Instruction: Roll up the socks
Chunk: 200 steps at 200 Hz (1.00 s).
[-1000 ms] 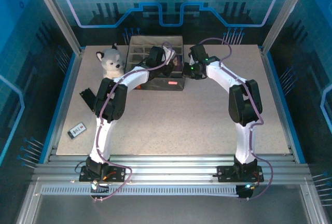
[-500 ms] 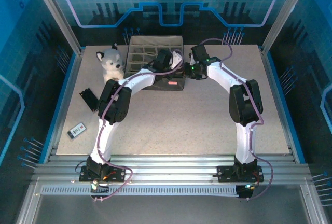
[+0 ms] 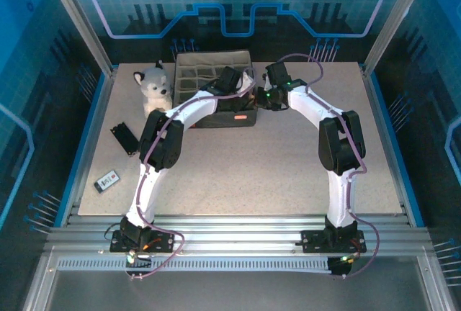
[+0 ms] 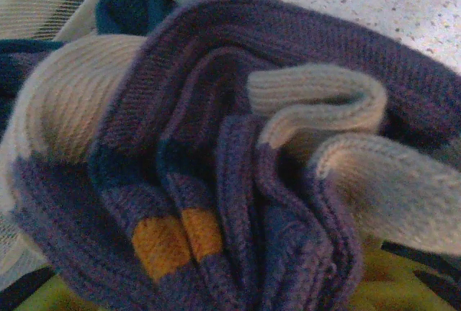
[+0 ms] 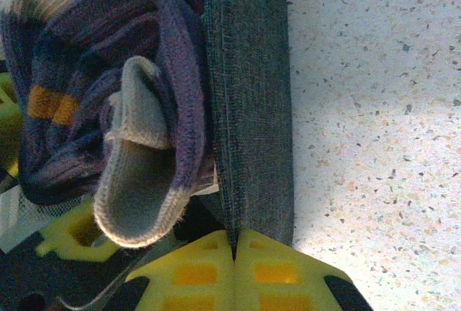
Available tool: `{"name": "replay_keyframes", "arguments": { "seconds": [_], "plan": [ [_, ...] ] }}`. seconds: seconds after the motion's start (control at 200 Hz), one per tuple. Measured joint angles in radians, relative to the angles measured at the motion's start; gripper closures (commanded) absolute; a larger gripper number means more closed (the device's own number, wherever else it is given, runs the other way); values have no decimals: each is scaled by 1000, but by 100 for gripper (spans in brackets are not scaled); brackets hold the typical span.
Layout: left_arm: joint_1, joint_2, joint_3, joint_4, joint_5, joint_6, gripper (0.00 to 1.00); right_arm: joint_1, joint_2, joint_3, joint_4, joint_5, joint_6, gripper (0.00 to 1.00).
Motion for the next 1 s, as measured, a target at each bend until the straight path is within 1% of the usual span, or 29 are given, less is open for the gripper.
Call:
{"name": "replay_keyframes", "arguments": {
  "seconds": [0.28,0.43,0.555,0.615,0.77,0.91,1.001],
  "plan": [
    [29,-31,54,-122,109,-53,45,0,0,0,-2,-1,0,98],
    [43,-47,90,-178,173,-84,44,0,0,0,-2,-1,0,98],
    [47,-58,109,-192,210,-106,44,0,0,0,-2,-1,0,99],
    [48,-63,114,-194,225,-117,48,0,0,0,-2,-1,0,99],
    [50,-61,148,-207,253,-155,65,0,0,0,-2,-1,0,99],
    [51,-8,297,-235,263,-182,75,0,0,0,-2,-1,0,99],
    [51,27,352,-235,264,-186,81,0,0,0,-2,-1,0,99]
  ]
}}
